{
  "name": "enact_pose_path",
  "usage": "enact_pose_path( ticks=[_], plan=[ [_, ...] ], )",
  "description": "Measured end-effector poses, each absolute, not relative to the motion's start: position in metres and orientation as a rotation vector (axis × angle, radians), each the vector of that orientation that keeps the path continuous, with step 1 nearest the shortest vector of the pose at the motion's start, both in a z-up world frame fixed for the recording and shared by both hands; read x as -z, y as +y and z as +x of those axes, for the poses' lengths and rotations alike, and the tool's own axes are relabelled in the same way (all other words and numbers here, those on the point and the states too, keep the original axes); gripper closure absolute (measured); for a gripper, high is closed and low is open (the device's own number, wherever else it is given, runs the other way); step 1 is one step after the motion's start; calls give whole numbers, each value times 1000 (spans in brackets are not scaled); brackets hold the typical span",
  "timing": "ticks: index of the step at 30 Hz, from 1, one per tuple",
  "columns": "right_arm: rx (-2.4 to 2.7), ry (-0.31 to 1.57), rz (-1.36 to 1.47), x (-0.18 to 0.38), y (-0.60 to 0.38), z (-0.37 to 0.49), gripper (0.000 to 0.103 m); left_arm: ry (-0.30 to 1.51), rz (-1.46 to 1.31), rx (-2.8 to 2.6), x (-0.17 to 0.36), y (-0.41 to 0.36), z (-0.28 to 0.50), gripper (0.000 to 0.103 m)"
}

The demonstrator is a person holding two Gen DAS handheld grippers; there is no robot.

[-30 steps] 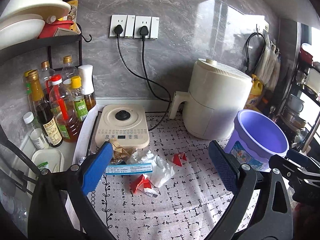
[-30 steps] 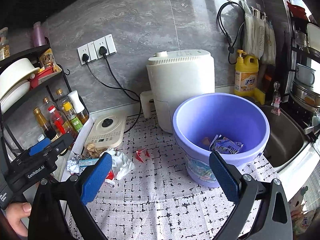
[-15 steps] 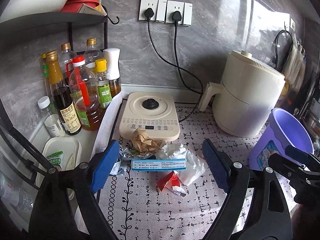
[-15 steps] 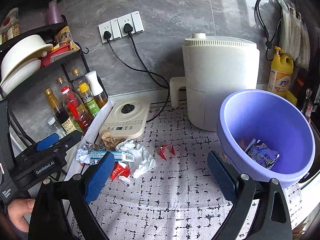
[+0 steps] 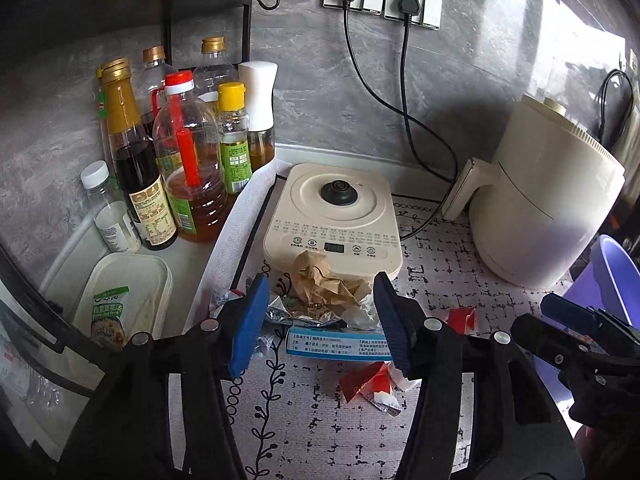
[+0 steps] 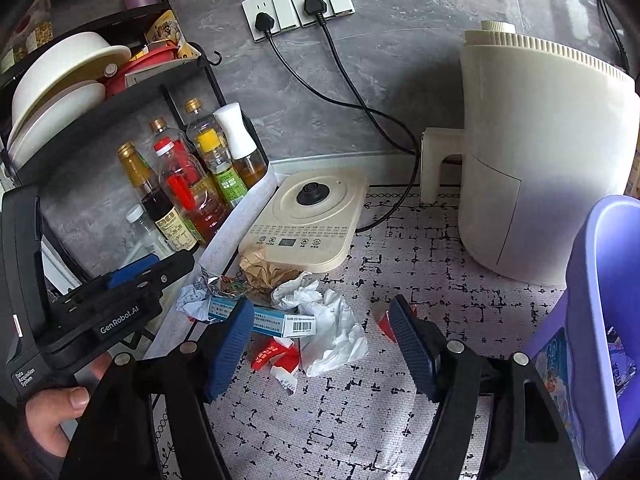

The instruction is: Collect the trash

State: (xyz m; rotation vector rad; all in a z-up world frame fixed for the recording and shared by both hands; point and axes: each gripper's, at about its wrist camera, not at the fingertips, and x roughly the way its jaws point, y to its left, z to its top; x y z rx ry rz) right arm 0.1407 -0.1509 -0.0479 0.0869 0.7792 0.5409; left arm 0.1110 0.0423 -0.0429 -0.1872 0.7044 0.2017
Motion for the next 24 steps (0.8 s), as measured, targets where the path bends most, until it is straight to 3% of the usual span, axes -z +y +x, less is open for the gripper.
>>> enact_pose_path(
  ticks=[7, 18, 24],
  plan=[
    [-625, 838, 76, 65, -133, 172, 44, 771, -205, -222, 61, 45, 141, 65],
    [-708, 941, 23, 91, -102, 211, 46, 844, -241, -218, 84, 53, 179, 65],
    [-737, 988, 10, 107, -88, 225, 49, 891, -285, -226, 100, 61, 196, 72]
  ],
)
